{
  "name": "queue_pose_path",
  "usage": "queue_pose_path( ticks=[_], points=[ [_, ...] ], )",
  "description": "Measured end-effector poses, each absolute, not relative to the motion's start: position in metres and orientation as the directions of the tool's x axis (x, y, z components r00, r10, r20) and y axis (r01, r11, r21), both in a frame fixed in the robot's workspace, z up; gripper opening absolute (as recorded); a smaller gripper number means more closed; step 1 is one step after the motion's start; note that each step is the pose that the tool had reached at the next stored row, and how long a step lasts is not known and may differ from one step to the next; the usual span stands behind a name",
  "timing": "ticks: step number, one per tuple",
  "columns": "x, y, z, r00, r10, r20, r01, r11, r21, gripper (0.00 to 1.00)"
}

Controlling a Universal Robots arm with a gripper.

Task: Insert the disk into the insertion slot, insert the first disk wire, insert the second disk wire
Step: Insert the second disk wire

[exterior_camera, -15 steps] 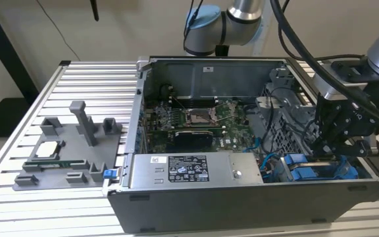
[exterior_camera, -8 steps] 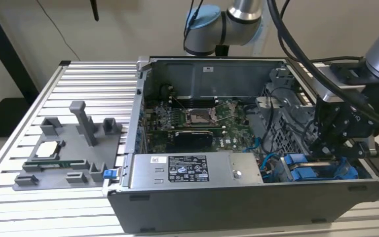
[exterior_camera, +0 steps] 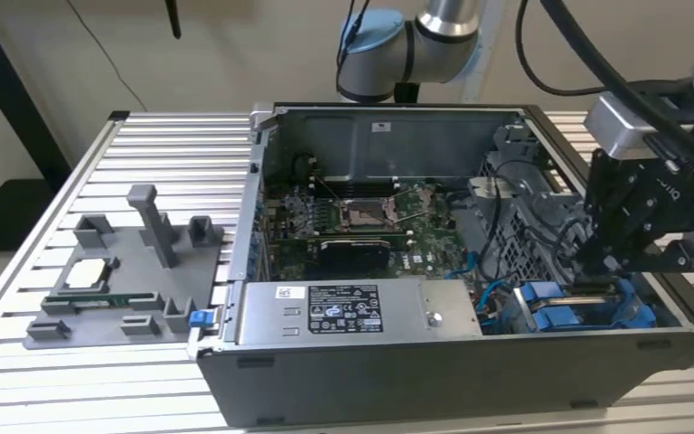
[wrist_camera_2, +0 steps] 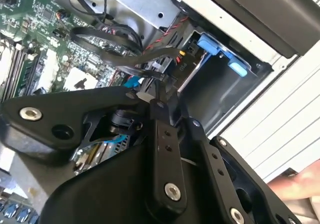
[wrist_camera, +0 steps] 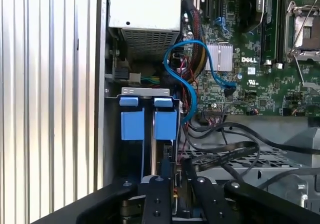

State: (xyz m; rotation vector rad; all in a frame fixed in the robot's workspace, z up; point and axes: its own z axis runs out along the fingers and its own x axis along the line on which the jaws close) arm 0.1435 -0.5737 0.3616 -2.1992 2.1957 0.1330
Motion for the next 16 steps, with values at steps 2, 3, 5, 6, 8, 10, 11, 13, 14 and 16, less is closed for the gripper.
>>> queue_pose_path(
  ticks=[2,3,5,6,8,10,11,13,14,16],
  points=[
    [0.143,-0.574,0.365,0.0,-0.997,-0.082,-0.999,-0.003,0.038,1.0],
    [0.143,-0.574,0.367,0.0,-0.997,-0.082,-0.999,-0.003,0.038,1.0],
    [0.143,-0.574,0.371,0.0,-0.997,-0.082,-0.999,-0.003,0.038,1.0],
    [0.143,-0.574,0.373,0.0,-0.997,-0.082,-0.999,-0.003,0.038,1.0],
    [0.143,-0.574,0.377,-0.001,-0.997,-0.082,-0.999,-0.003,0.038,1.0],
    [0.143,-0.574,0.38,-0.001,-0.997,-0.082,-0.999,-0.003,0.038,1.0],
    [0.143,-0.574,0.38,-0.001,-0.997,-0.083,-0.999,-0.003,0.038,1.0],
    [0.143,-0.574,0.381,-0.001,-0.997,-0.083,-0.999,-0.003,0.038,1.0],
    [0.143,-0.574,0.381,-0.001,-0.997,-0.083,-0.999,-0.003,0.038,1.0],
    [0.143,-0.574,0.381,-0.001,-0.997,-0.082,-0.999,-0.003,0.038,1.0]
  ],
)
